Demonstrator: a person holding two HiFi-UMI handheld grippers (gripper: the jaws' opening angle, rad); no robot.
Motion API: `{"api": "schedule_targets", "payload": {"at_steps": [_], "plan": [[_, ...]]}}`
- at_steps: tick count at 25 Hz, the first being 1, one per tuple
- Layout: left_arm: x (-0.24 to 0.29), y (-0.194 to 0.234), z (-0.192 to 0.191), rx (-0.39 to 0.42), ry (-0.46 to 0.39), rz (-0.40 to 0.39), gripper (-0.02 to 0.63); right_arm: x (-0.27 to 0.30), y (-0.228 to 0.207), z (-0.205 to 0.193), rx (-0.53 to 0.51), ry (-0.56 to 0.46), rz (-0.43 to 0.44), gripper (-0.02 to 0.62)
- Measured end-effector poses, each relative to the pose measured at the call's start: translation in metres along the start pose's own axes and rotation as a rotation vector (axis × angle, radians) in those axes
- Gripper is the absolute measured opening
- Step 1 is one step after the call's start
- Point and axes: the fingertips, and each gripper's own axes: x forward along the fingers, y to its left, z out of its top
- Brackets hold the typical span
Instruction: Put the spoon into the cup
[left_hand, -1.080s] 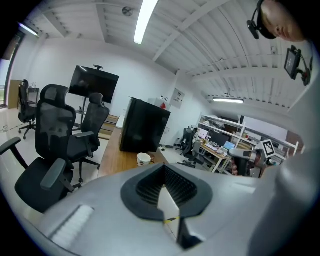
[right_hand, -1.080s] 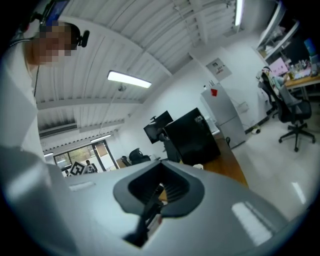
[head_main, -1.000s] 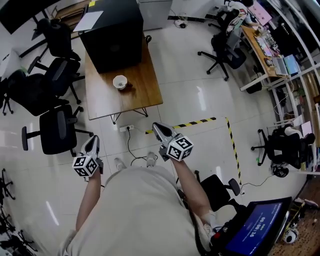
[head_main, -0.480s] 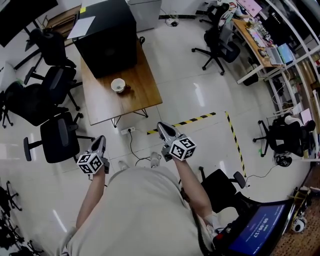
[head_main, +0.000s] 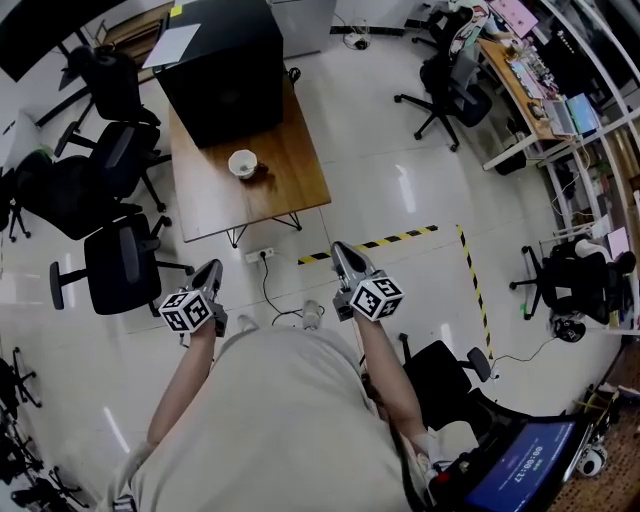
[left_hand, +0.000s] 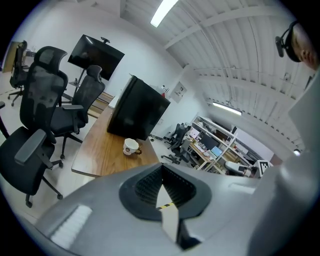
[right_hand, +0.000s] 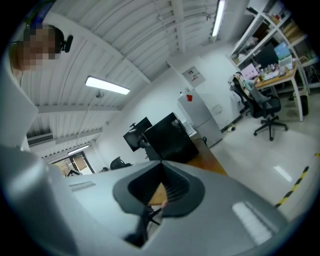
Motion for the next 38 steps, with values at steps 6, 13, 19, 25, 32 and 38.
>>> {"api": "schedule_targets", "payload": {"at_steps": [6, 13, 19, 25, 32, 38], "plan": [[0.013, -0.014, -0.018, -0.040, 0.009, 0.007, 0.003, -0.009, -0.025, 0.002, -0.022, 0.014, -0.021, 0.003], [0.012, -0.031, -0.020, 0.006, -0.024, 0.020, 0.004, -0.007, -0.035, 0.004, -0.055, 0.040, 0.020, 0.000], [0.015, -0.046, -0.031, 0.002, -0.054, 0.045, 0.004, -0.014, -0.049, 0.016, -0.074, 0.040, 0.049, 0.000], [0.024, -0.063, -0.048, -0.023, -0.064, 0.052, 0.005, -0.029, -0.062, 0.017, -0.101, 0.081, 0.084, 0.000], [0.037, -0.102, -0.060, -0.065, -0.093, -0.003, 0.005, -0.057, -0.059, 0.026, -0.085, 0.103, 0.152, 0.000], [0.036, -0.178, -0.019, -0.100, -0.204, -0.332, 0.006, -0.063, -0.002, 0.051, -0.097, 0.087, 0.297, 0.000]]}}
